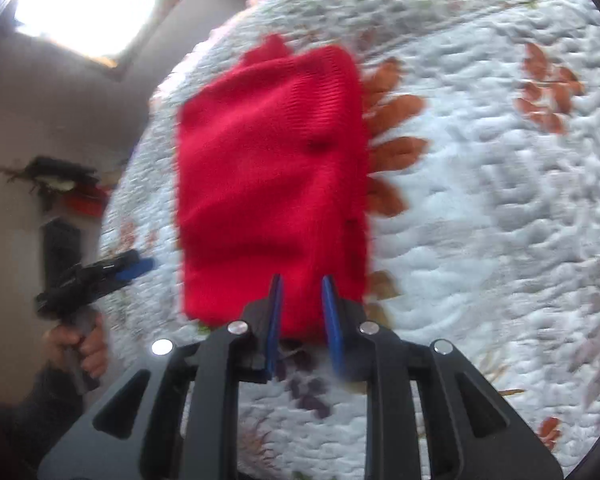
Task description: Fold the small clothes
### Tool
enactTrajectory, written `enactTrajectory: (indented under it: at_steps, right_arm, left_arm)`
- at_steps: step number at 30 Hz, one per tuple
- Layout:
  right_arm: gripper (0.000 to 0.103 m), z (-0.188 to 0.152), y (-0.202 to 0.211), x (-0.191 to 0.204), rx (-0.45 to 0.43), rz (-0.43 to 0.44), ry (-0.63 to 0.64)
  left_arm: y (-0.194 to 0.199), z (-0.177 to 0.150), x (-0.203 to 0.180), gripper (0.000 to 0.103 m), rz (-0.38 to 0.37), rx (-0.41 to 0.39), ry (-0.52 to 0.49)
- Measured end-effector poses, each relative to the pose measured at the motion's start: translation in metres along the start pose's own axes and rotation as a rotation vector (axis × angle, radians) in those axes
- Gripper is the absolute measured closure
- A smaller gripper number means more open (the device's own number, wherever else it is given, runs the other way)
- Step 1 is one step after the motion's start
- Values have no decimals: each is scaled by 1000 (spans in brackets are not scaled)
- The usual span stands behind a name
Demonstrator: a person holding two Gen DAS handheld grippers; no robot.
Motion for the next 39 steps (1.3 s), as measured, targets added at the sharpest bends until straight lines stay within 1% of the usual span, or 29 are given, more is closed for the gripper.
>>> enactTrajectory:
  at_steps: [1,3,4,5,6,7,9,10,11,12,13,14,15,18,20,22,25,27,30,32,35,36,39]
  right_arm:
    - [81,-1,-12,8,22,26,9]
    - [81,-11,-30,10,69,71,12]
    - [83,-14,-43,4,98,72,4]
    - [88,-11,-47,-9,102,43,-7]
    - [94,-7,-52,-20,100,37,-25]
    - [103,-1,-54,-32,105,45,-69]
    - [103,9,-47,-44,119,79,-136]
    - [94,18,-33,-44,116,110,-142]
    - [69,29,-21,-41,98,132,-131]
    - [52,38,-13,-39,81,139,-122]
    - [24,54,-2,-36,61,144,-113]
    - [17,73,5,-34,52,160,-110]
    - [13,91,8,-33,58,188,-112]
    - [13,135,-3,-29,104,272,-126]
    - [13,154,-17,-27,150,310,-120]
    - [13,166,-35,-28,191,311,-108]
    - [12,174,-58,-24,232,284,-56]
    - [12,177,-67,-20,235,280,-33]
    - [12,181,-81,-3,239,301,-9]
    - [12,184,-91,7,249,326,6]
    - [12,188,-111,24,269,333,37]
    - [12,186,-120,35,280,348,49]
    - [12,181,-125,44,286,358,75]
  left_arm:
    - [-3,-2,1,36,-19,5,7]
    - [-14,-8,2,36,-73,24,21]
    - [-18,-10,3,36,-93,29,30]
    - [-25,-13,3,35,-133,41,46]
    - [-33,-16,4,35,-182,59,70]
    - [-39,-19,3,35,-203,70,80]
    - [-49,-24,1,34,-260,98,86]
    - [-56,-26,-1,33,-293,117,92]
    - [-60,-27,-2,32,-319,129,98]
    - [-63,-29,-4,32,-349,137,103]
    - [-66,-30,-5,29,-379,141,106]
    - [-68,-30,-5,29,-395,140,108]
    - [-69,-30,-5,28,-411,138,112]
    - [-70,-25,-2,28,-478,134,131]
    - [-72,-23,-3,28,-533,129,130]
    - [-74,-23,-3,28,-564,130,126]
    - [-78,-21,-3,30,-599,123,111]
    - [-80,-19,-6,30,-629,111,103]
    - [-79,-24,-7,30,-663,101,80]
    - [-81,-25,-10,32,-679,98,69]
    - [-84,-27,-15,35,-707,101,57]
    - [-85,-27,-15,35,-720,103,55]
    - [-92,-26,-15,36,-730,96,48]
Point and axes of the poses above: each gripper's, at about its wrist camera, not at the fingertips, and y roughly against the way its jaws point, x to its left, z to its top, the point moved 8 cm from there along -y, roughly the way its jaws point, and after that the axes turned 11 degrees about -y, right-handed, at the moved point
